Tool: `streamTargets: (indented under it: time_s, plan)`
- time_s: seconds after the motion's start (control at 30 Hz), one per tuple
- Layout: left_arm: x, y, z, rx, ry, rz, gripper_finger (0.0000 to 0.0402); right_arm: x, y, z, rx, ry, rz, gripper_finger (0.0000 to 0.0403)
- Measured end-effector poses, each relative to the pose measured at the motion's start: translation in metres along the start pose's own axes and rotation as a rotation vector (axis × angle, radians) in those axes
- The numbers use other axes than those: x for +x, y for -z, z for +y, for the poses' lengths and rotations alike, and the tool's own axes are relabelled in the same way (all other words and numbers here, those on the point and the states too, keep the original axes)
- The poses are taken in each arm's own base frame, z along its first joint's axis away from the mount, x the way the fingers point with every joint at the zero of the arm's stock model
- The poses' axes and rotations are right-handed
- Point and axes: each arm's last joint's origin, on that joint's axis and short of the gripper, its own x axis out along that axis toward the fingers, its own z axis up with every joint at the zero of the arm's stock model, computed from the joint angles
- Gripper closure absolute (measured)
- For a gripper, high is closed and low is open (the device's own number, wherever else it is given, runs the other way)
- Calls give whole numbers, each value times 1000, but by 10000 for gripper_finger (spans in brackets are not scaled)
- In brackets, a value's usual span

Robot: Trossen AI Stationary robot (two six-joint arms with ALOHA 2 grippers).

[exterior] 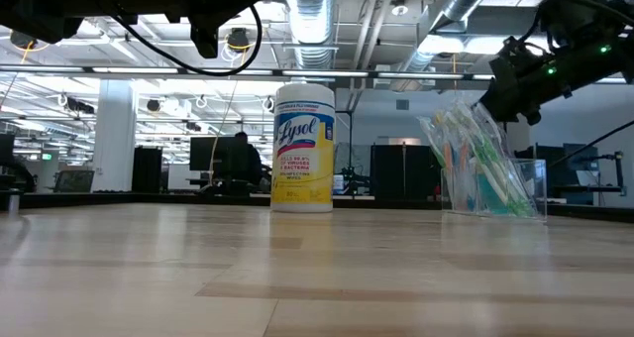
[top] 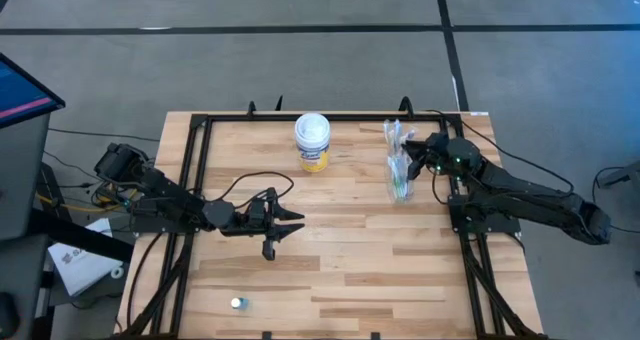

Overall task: Pick & Place toothbrushing station
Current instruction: Put the orange toothbrush into the transparent organizer, then put the mouthwash into the transparent organizer

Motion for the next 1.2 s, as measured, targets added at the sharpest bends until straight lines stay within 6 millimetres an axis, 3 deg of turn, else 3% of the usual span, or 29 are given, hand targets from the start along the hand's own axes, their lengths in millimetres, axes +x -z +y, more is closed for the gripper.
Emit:
streamTargets:
  time_s: [0.23,0.67,0.93,1.2]
  plan:
    - [0,0,0,0,0,0,306,-8,-5,-1,-2,-5,-42,335]
    - [0,0,0,0,0,0,306,-32,-45,3,-26,-69,-78,332]
    - [-7,-16,1,11,-1,11,306,-40,-48,13,15,-316,-68,286]
    - [-35,-39,14,2,-124,161,306,-47,-40,37,-1,-625,6,265]
